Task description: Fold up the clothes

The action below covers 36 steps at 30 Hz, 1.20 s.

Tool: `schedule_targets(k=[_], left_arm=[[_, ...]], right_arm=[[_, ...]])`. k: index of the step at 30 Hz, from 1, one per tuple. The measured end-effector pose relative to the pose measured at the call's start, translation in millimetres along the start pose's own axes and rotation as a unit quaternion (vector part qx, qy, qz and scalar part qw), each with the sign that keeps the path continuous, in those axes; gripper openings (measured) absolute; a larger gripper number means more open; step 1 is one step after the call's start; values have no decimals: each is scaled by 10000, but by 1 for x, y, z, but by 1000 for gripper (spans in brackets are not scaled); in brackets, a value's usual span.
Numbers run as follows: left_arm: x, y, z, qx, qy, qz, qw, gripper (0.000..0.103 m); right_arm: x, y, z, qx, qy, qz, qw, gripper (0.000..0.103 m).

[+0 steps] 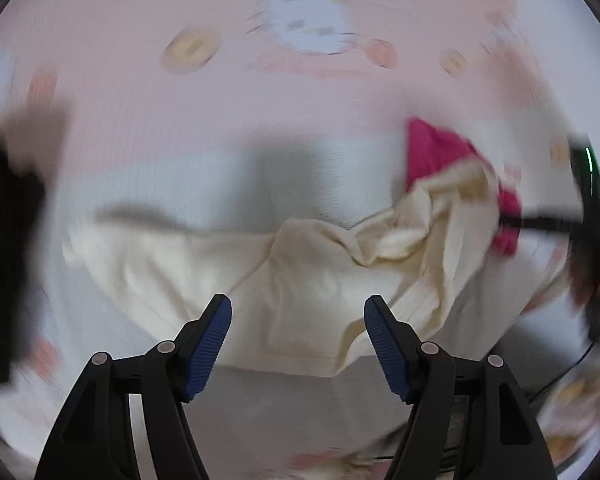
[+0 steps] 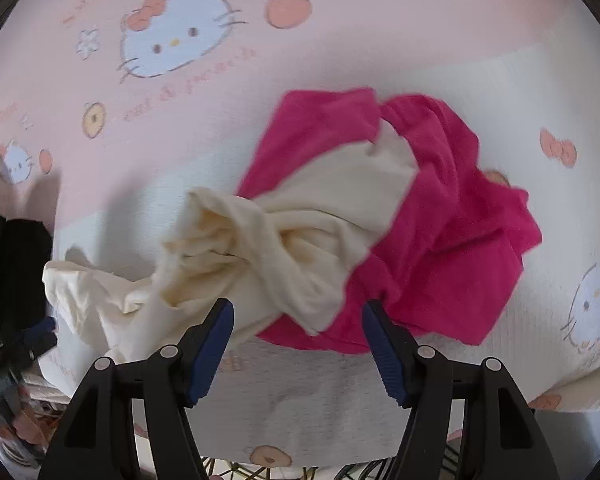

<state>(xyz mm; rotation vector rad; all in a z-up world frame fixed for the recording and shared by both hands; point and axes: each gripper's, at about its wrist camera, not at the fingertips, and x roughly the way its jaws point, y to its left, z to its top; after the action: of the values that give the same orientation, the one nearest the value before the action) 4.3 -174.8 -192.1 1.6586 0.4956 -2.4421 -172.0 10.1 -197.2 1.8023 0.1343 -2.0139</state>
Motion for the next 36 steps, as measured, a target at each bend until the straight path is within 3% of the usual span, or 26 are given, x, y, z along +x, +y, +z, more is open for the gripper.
schedule_targets(k=[3,7,12,17,21,25,27,29,31,36], left_arm=[[-3,-27,-4,668,-173,46,9976,67],[7,-53,-5,1041,-172,112,9944,67],[17,-75,-14,1394,94,-193,9900,67],[27,-92,-25,1508,271,-380,9875,67],[47,-95,-23,1535,205,-134,9878,67],[66,-88,-13,1278,294,-137,9913,41],[68,-82,-8,1083,357,-227,9932,36],[65,-77,-4,960,344,-338,9942,31],[60,-74,-3,915,304,-409,9945,24],[56,-67,1,1002,95,-100,9949,15]], right_arm=[[6,-13,-1,149,30,9,9999,66],[2,-8,-6,-221,-182,-136,9995,66],[0,10,-17,-1115,-416,-438,9919,66],[18,21,-29,-1928,-433,-943,9757,66],[31,16,-30,-1923,-589,-1221,9719,66],[34,18,-26,-1831,-796,-1352,9705,65],[36,22,-23,-1877,-847,-1396,9686,56],[40,27,-23,-1985,-818,-1537,9645,39],[43,31,-22,-2102,-706,-1681,9605,15],[34,29,-20,-1947,-558,-1267,9710,11]])
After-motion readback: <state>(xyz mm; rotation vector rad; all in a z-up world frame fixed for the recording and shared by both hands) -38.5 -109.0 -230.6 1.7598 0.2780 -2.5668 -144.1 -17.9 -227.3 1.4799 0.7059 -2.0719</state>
